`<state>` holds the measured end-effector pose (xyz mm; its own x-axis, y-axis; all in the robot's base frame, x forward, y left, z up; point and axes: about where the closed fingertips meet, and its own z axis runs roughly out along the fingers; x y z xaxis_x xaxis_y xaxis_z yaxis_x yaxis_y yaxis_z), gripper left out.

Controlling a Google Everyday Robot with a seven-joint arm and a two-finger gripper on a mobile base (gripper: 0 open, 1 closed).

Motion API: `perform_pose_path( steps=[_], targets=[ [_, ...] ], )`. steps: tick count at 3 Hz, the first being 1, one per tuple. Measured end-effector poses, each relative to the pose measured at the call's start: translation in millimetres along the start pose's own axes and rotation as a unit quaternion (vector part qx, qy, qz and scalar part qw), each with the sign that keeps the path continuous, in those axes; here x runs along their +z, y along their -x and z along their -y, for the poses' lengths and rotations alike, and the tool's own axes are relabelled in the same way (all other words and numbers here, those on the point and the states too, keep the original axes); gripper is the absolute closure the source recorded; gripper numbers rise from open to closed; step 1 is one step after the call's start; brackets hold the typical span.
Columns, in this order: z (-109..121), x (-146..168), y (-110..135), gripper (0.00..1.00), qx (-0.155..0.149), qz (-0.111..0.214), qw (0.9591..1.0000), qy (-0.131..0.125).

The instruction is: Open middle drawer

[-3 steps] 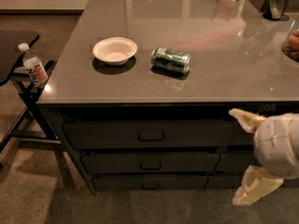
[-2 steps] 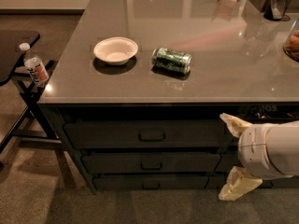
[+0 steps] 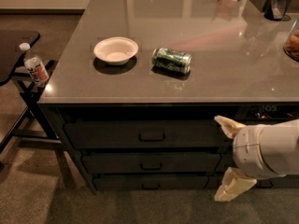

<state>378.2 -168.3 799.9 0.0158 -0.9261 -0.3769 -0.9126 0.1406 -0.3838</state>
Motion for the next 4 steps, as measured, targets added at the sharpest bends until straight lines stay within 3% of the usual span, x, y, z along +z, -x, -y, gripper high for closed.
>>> perform_pose_path(
  steps=[1,4],
  targets=[
    [-8,32,-2,0.00,-0.003,0.015,0.9998,0.012],
    [-17,146,-45,0.00,0.011,0.013,0.9998,-0.003]
  ],
)
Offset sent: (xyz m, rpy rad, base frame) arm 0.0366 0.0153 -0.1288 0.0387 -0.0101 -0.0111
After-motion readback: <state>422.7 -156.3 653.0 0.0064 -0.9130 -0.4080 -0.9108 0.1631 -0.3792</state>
